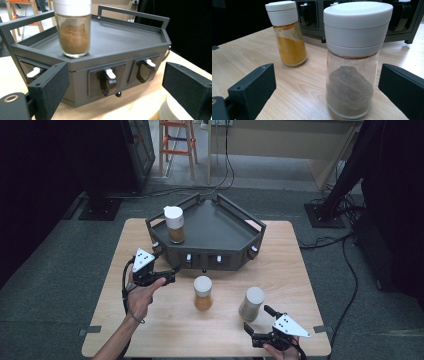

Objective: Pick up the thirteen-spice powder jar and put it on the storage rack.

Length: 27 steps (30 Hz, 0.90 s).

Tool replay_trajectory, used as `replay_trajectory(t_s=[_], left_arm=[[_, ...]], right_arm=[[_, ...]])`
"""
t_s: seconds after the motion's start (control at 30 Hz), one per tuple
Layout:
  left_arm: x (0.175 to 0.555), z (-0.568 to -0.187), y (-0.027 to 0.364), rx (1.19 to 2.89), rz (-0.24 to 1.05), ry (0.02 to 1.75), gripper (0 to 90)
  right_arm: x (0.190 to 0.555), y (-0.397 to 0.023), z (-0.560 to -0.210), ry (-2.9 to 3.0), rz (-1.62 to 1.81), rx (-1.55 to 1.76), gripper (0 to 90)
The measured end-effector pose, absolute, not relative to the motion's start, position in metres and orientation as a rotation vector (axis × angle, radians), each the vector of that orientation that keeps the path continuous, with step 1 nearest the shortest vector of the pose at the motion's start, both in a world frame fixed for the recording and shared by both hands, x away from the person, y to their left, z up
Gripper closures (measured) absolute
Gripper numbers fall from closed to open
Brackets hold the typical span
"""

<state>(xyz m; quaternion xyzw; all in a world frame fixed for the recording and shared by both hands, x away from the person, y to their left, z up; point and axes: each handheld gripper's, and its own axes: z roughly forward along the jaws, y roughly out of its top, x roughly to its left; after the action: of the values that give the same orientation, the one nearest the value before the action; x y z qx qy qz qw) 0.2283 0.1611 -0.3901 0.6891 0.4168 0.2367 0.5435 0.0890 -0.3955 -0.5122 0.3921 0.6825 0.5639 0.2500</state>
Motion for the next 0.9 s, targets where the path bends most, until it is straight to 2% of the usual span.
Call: replay_trajectory(t_s=[0.9], left_arm=[[0.181,-0.422,0.177,1.645,0.509,0.903,7.3]], right_arm=[[0.089,-0.395,-0.512,1.855,1.539,1.061,1.2]])
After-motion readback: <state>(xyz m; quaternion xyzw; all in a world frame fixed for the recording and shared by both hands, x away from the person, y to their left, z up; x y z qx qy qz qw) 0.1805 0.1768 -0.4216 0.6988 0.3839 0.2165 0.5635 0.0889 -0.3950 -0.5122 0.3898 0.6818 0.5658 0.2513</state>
